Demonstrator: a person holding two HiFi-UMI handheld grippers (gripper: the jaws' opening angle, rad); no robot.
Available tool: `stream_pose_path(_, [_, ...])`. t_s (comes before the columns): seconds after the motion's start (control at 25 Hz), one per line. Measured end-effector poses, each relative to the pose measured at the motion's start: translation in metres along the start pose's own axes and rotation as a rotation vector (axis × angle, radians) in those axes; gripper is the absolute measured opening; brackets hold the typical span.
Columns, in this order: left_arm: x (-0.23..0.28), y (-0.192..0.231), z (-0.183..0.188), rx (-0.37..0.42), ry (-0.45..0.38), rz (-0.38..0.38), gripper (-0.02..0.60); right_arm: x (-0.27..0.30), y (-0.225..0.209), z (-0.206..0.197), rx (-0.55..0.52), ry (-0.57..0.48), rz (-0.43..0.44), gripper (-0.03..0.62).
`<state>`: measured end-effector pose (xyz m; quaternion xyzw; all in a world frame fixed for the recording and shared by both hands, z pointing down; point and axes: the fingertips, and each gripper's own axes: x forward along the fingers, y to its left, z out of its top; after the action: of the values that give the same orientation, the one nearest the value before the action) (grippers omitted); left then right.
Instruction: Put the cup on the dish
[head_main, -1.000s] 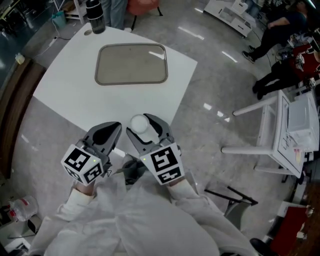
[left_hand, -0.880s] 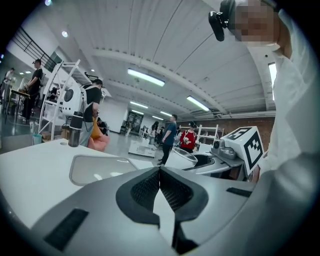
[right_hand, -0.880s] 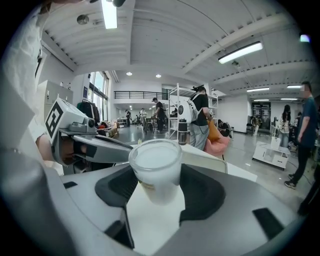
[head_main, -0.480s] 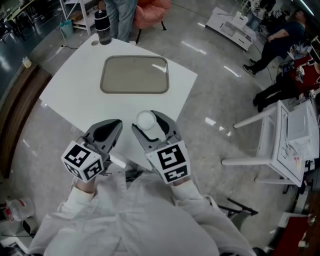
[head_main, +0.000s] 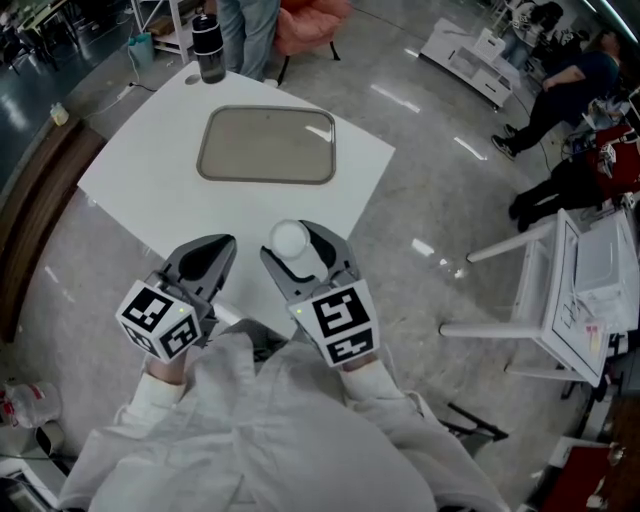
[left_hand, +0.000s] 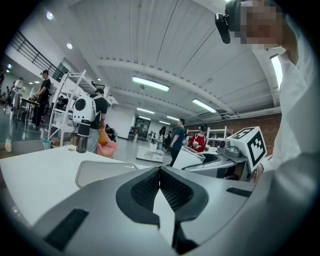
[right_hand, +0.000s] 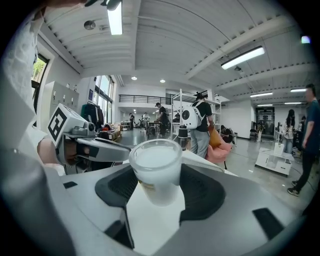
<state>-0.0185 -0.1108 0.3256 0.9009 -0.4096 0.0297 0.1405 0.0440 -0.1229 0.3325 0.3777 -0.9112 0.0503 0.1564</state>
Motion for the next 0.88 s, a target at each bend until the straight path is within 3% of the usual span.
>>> stream_pose_path(0.32, [0.005, -0.003, 0.001, -0.001, -0.012, 0.010, 0.009, 0.005, -0.005, -0.008, 0.017, 0.017, 0.025, 0.264])
stream_pose_path(0.88, [0.040, 0.060, 0.020, 0.012, 0.016, -0.035, 0.009, 0.069, -0.037, 0.008, 0.050, 0.038, -0.015, 0.264])
